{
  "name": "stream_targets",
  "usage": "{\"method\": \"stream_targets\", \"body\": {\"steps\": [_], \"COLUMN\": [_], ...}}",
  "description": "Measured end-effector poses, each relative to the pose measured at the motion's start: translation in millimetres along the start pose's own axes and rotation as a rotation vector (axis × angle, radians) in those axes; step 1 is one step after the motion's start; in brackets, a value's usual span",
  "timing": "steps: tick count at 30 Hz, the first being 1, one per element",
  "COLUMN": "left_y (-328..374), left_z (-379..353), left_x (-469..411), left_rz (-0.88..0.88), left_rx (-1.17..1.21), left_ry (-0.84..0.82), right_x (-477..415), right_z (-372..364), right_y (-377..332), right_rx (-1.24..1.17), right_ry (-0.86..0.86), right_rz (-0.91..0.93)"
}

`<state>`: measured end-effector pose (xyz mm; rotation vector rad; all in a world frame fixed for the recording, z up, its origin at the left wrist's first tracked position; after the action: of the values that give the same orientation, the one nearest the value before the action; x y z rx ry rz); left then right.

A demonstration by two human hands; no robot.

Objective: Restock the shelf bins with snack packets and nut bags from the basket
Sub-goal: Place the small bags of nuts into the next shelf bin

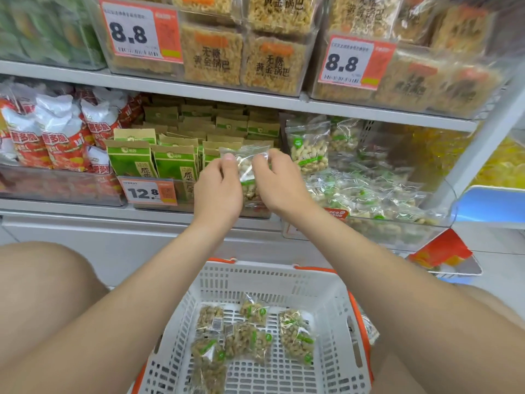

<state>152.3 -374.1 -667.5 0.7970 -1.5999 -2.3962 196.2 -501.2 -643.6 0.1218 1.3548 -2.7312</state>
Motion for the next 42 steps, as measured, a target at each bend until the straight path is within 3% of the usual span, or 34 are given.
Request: {"method": "stream_targets", "body": {"steps": [8, 12, 20, 25, 29, 33, 37, 42], "left_y": [29, 41, 42, 42, 55, 72, 72, 68], "left_z": [-24, -27, -50, -54, -56, -64, -84, -106], "left_x": [-17, -18, -20, -18, -14, -1, 8, 13], "left_rz": [-0.166, -0.165, -0.037, -0.025, -0.124, -0.428, -0.597, -0.673], "left_rx": [-0.111, -0.045, 0.251, 0.317, 0.181, -0.138, -0.302, -0.477], "left_ry": [-0.007, 0.015, -0.301, -0.453, -0.481, -0.443, -0.519, -0.568], "right_x": [-15, -17, -15, -5, 1, -7, -32, -59], "right_z": [20, 29, 54, 64, 92, 126, 155, 157], "right_y": [6, 2, 26, 21, 26, 48, 77, 92], "right_rx": [-0.126, -0.149, -0.288, -0.396, -0.347, -0.388, -0.322, -0.335], "right_ry": [0.117, 0.160, 0.140, -0.044, 0.011, 0.071, 0.212, 0.254], "right_rz": [-0.024, 0.014, -0.201, -0.281, -0.320, -0.486, -0.569, -0.487]}}
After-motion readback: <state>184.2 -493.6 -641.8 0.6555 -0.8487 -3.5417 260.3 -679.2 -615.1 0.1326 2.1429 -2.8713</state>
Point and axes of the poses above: each hand's wrist, its own x-axis away from the middle knuckle, its own z-axis out of the back of the hand, y = z × x, the point moved 5 cm from there along -x, towards the middle knuckle, and after that the axes turned 10 degrees about -z, right-handed, at the moved point
